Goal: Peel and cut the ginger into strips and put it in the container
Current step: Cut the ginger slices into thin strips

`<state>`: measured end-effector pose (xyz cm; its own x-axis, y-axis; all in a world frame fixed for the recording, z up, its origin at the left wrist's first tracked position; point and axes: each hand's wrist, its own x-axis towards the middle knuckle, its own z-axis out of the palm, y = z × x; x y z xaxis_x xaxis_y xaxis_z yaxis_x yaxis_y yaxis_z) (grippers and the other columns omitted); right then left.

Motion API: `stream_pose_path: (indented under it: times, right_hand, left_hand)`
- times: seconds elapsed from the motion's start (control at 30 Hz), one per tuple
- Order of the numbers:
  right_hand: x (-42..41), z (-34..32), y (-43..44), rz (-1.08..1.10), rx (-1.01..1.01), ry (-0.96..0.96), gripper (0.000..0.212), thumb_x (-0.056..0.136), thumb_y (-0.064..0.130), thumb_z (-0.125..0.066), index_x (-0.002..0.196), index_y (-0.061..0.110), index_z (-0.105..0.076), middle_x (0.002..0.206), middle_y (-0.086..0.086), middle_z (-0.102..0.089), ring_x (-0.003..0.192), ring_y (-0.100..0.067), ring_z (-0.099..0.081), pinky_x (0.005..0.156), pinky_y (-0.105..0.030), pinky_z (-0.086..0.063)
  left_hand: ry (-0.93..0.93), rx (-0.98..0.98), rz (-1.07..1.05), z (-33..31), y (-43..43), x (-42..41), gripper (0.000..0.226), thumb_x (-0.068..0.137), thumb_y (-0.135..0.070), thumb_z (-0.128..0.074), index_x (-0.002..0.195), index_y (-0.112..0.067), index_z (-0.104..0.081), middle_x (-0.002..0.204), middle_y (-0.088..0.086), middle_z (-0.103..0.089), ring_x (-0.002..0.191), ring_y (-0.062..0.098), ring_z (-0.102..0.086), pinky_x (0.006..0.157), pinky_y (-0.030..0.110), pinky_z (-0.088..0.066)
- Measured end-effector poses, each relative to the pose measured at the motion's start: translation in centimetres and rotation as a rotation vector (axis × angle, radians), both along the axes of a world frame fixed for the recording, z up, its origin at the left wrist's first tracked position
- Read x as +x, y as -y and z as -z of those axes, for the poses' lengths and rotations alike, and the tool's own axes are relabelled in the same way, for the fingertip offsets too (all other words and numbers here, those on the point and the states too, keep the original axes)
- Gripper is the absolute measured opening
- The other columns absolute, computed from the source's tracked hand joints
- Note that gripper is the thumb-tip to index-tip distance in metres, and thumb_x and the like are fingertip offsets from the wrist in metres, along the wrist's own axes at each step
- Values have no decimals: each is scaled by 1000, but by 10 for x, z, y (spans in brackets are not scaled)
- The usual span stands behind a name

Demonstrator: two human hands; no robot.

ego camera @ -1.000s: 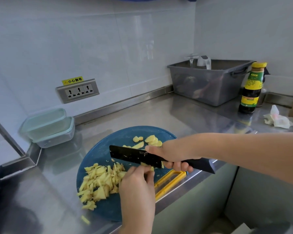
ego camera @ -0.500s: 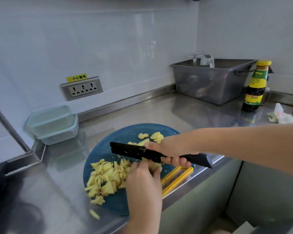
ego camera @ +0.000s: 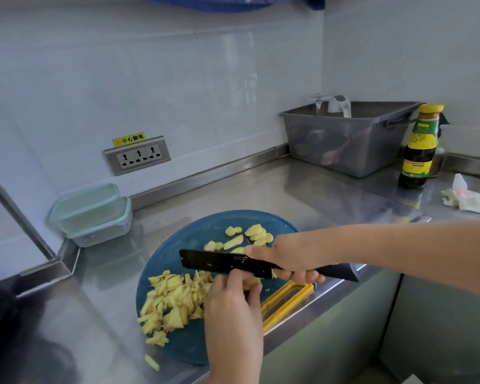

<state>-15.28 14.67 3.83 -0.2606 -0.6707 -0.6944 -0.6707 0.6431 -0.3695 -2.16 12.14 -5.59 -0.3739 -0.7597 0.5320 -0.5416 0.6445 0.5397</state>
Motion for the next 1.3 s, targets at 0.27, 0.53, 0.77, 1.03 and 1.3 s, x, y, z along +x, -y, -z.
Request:
stream_pose_path:
  times: [0.27, 0.53, 0.77, 1.03, 1.3]
  right_hand:
    - [-12, -2, -1, -90, -55, 64, 66, 90, 74, -15, 58, 18, -28, 48, 2, -24, 37, -13, -21, 44, -22, -28]
    - [-11, 0, -4, -70, -4, 65, 67, 89, 75, -10, 58, 17, -25, 39, 4, -22, 31, -10, -21, 41, -21, -28]
    - [1, -2, 0, -42, 78, -20, 68, 89, 75, -8, 58, 16, -22, 40, 3, -20, 28, -11, -18, 48, -25, -28]
    - [6, -9, 2, -13, 74, -61, 68, 89, 74, -9, 58, 16, -25, 42, 2, -22, 31, -12, -21, 45, -24, -29]
    - [17, -14, 3, 13, 114, -109, 68, 88, 75, -10, 59, 17, -26, 40, 3, -25, 28, -10, -24, 42, -22, -30]
  left_hand:
    - [14, -17, 12, 3, 1, -1, 30, 60, -13, -88, 79, -22, -67, 77, -6, -58, 66, 10, -55, 57, 8, -32]
    - [35, -58, 31, 1, 1, -2, 32, 56, -7, -89, 79, -19, -71, 71, -6, -60, 61, 11, -60, 55, 8, -35]
    - [10, 2, 64, -3, 2, -2, 31, 51, -6, -91, 75, -17, -75, 68, -7, -66, 57, 6, -59, 51, -1, -26]
    - [28, 81, 113, -9, 4, 1, 27, 54, -9, -91, 74, -19, -75, 66, -8, -64, 53, 4, -54, 48, -1, -23]
    - [-28, 131, 77, -10, 4, 4, 17, 66, -13, -85, 79, -20, -76, 73, -6, -67, 62, 8, -61, 48, 0, -22]
